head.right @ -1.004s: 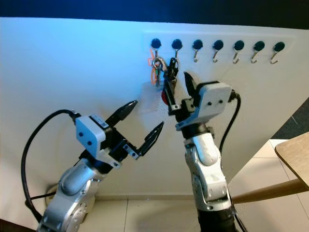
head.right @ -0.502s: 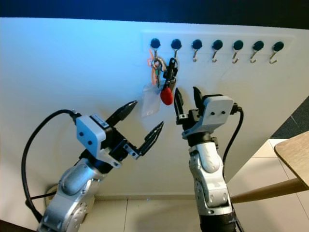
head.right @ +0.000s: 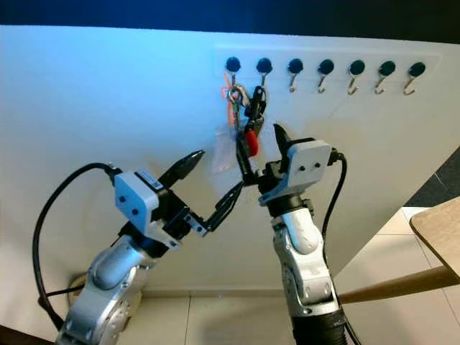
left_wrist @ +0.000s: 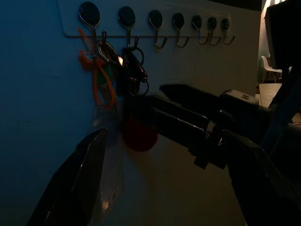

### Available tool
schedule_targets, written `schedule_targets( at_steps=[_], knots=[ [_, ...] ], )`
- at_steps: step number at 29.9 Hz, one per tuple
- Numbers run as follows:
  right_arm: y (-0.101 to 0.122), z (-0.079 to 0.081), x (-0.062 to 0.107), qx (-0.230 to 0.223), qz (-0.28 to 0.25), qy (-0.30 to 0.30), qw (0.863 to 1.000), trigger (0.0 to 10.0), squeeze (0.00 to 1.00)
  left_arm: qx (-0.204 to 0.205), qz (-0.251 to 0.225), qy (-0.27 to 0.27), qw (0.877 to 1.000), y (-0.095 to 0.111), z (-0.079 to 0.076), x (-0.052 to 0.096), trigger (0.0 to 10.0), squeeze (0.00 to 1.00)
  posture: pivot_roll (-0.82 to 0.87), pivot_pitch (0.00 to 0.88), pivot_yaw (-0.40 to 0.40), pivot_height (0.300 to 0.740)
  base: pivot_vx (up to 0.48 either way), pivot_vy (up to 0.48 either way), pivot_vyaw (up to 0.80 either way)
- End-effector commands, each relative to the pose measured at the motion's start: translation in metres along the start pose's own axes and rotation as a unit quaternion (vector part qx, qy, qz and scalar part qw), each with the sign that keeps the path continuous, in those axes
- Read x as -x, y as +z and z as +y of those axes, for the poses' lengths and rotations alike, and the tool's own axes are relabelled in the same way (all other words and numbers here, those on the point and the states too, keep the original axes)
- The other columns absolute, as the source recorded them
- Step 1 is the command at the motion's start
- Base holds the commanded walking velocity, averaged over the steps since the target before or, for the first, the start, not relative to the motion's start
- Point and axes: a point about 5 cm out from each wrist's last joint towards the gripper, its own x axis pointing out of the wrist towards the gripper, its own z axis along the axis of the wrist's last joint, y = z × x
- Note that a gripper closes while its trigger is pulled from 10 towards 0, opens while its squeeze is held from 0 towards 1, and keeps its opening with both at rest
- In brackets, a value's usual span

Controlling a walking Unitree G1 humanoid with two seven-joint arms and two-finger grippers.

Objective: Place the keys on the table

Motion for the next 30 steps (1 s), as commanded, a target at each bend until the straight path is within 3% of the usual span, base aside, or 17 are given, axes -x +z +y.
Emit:
schedule_targets(
  at_steps=[1, 3, 18, 19, 20, 22, 23, 24, 25, 30],
  knots=[
    [0.006, 0.001, -0.002, 0.004, -0.015, 0.0, 1.0, 10.0, 0.06, 0.001, 0.0, -0.005, 1.0, -0.001, -0.003, 0.0, 10.0, 0.0, 0.07, 0.119, -0.035, 0.74, 0.0, 0.0, 0.0],
    [0.006, -0.001, -0.004, 0.011, -0.016, -0.009, 1.0, 10.0, 0.0, 0.001, -0.001, -0.006, 1.0, -0.001, -0.003, 0.0, 10.0, 0.0, 0.07, 0.117, -0.036, 0.74, 0.0, 0.0, 0.0],
    [0.006, -0.007, -0.015, 0.016, -0.017, -0.023, 0.999, 10.0, 0.0, 0.002, 0.0, -0.007, 1.0, -0.001, -0.004, 0.0, 10.0, 0.0, 0.07, 0.11, -0.038, 0.74, 0.0, 0.0, 0.0],
    [0.006, -0.009, -0.016, 0.015, -0.018, -0.026, 0.999, 1.6, 0.0, 0.002, 0.001, -0.007, 1.0, -0.001, -0.004, 0.0, 10.0, 0.0, 0.07, 0.111, -0.037, 0.74, 0.0, 0.0, 0.0],
    [0.006, -0.009, -0.016, 0.014, -0.018, -0.026, 0.999, 0.4, 0.0, 0.002, 0.001, -0.007, 1.0, -0.001, -0.004, 0.0, 10.0, 0.0, 0.07, 0.111, -0.037, 0.74, 0.0, 0.0, 0.0],
    [0.006, -0.009, -0.016, 0.014, -0.018, -0.027, 0.999, 0.0, 0.0, 0.002, 0.001, -0.007, 1.0, -0.001, -0.004, 0.001, 10.0, 0.0, 0.07, 0.112, -0.036, 0.74, 0.0, 0.0, 0.0],
    [0.004, -0.01, -0.017, 0.019, -0.012, -0.031, 0.999, 7.8, 0.0, 0.002, 0.001, -0.008, 1.0, -0.002, -0.004, 0.001, 10.0, 0.0, 0.07, 0.112, -0.036, 0.74, 0.0, 0.0, 0.0],
    [0.004, -0.01, -0.017, 0.019, -0.012, -0.031, 0.999, 7.8, 0.0, 0.002, 0.001, -0.008, 1.0, -0.002, -0.004, 0.001, 10.0, 0.0, 0.07, 0.112, -0.036, 0.74, 0.0, 0.0, 0.0],
    [0.004, -0.01, -0.017, 0.02, -0.01, -0.032, 0.999, 10.0, 0.0, 0.002, 0.001, -0.007, 1.0, -0.002, -0.004, 0.001, 10.0, 0.0, 0.07, 0.113, -0.036, 0.74, 0.0, 0.0, 0.0],
    [0.001, -0.01, -0.02, 0.022, -0.004, -0.032, 0.999, 10.0, 0.0, 0.002, 0.002, -0.008, 1.0, -0.001, -0.004, 0.001, 10.0, 0.0, 0.07, 0.113, -0.035, 0.74, 0.0, 0.0, 0.0]
  ],
)
